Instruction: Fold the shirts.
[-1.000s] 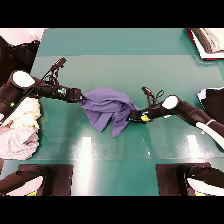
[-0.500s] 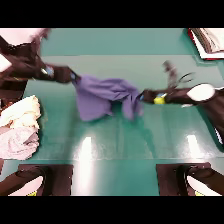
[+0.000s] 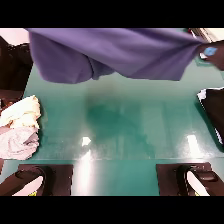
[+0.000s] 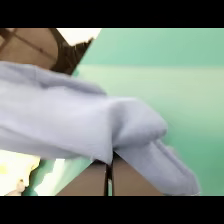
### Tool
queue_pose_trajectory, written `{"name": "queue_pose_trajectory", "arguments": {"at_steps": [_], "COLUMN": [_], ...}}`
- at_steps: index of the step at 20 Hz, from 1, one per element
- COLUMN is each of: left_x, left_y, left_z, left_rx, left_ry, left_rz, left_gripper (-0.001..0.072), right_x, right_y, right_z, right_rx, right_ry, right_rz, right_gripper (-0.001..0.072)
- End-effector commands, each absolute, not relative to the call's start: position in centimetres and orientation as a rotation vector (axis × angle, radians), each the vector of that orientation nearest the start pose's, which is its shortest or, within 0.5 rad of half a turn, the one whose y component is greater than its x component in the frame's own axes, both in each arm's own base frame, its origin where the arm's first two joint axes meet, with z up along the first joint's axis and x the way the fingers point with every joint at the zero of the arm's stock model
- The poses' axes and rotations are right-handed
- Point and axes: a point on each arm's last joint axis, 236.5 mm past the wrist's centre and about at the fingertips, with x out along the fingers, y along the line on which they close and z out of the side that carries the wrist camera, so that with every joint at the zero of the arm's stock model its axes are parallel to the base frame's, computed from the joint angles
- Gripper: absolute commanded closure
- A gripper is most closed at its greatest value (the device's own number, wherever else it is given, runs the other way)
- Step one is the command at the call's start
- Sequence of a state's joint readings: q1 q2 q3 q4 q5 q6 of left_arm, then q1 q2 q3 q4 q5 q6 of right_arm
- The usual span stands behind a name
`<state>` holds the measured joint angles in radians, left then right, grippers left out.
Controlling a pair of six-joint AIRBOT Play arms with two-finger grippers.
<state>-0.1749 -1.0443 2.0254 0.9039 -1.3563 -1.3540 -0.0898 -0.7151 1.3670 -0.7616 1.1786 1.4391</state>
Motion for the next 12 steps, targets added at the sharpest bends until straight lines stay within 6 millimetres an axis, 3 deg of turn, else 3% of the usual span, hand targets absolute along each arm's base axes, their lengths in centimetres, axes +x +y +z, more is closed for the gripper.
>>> {"name": "queue_pose_trajectory", "arguments": {"at_steps": [1,3,5,9,12], "left_x": [24.7,26.3,28.8,32.8,35.5], "left_y": [-19.5,-19.4,-18.8,-18.3,-18.5], "left_z": [46.0,42.8,37.4,23.4,13.2], "left_rx": [0.002,-0.003,-0.008,-0.052,-0.118], "left_ry": [0.294,0.395,0.552,0.92,1.109], "left_rz": [-0.861,-0.847,-0.798,-0.735,-0.691], "left_gripper": [0.068,0.068,0.068,0.0679,0.0679], "right_x": [25.5,25.8,26.2,28.4,31.3], "right_y": [12.1,11.0,11.0,13.4,15.1], "right_z": [36.9,34.0,29.9,20.3,11.7], "right_rx": [0.341,0.349,0.37,0.446,0.493], "right_ry": [0.46,0.615,0.808,1.135,1.278], "right_rz": [0.556,0.507,0.517,0.59,0.588], "right_gripper": [0.0699,0.0699,0.0699,0.0698,0.0698]}}
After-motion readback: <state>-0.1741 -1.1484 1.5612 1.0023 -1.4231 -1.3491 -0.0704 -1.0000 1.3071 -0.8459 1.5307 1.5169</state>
